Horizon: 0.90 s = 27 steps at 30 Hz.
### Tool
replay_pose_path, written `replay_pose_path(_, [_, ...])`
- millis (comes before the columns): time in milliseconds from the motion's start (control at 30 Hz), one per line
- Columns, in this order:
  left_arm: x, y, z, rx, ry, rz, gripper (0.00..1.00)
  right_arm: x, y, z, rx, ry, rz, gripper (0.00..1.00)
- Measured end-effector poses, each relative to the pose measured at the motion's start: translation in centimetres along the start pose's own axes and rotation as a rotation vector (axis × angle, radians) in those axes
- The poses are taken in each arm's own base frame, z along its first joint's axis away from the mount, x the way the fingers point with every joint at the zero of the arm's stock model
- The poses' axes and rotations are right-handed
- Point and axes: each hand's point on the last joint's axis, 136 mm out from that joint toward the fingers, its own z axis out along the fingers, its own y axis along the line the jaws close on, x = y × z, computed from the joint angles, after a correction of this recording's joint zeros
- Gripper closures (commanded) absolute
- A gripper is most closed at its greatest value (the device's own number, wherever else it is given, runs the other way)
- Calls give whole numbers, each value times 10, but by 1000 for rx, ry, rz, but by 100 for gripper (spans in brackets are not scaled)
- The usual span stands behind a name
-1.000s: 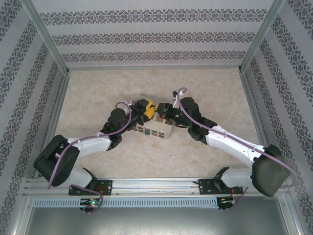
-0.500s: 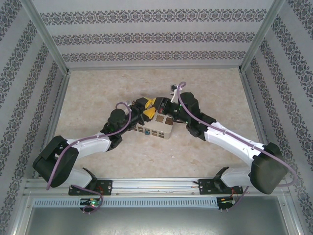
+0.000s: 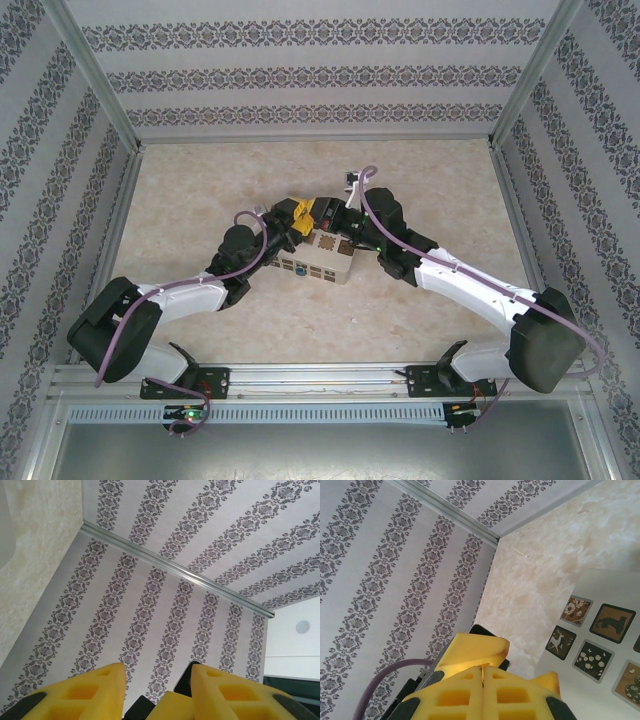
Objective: Unlock a padlock with a key
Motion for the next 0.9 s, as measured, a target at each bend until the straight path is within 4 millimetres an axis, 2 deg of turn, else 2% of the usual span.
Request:
replay_pose_path(533, [4, 0, 0, 7, 4, -4, 84, 9, -13, 0, 28, 18, 6, 100])
replay_pose_path(900, [4, 0, 0, 6, 6, -5, 86, 9, -14, -2, 35, 15, 7, 100])
